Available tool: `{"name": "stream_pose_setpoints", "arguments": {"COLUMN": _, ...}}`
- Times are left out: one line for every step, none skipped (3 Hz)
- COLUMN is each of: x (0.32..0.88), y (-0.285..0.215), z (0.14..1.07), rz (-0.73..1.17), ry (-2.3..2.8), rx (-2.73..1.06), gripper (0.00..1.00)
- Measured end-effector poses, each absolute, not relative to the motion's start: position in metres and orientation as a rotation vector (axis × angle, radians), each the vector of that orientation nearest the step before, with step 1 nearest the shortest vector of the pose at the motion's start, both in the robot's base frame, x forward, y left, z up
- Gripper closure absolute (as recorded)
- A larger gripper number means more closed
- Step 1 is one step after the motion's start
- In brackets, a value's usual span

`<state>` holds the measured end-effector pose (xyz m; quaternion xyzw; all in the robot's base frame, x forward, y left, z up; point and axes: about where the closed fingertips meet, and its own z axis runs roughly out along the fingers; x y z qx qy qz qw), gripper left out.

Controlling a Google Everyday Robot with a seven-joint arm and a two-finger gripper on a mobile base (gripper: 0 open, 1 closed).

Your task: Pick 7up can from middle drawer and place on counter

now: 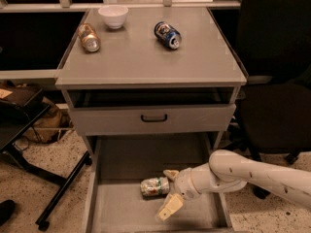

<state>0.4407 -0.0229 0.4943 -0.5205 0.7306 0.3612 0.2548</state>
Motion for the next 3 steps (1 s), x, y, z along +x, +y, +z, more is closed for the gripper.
{"name": "stream_pose_setpoints", "arguments": {"x": 0.446, "y": -0.019, "z": 0.477, "rz": 1.001, "ry": 1.996, "rx": -1.418, "gripper": 0.0}}
{"name": "stream_pose_setpoints", "arguments": {"x": 0.466, "y": -0.014, "z": 0.444, "rz": 1.015, "ry": 1.995, "rx": -1.384, "gripper": 0.0}}
{"name": "stream_pose_setpoints", "arguments": {"x": 0.484, "y": -0.007, "z": 0.42, "rz": 1.006, "ry": 1.991, "rx": -1.342, "gripper": 0.0}}
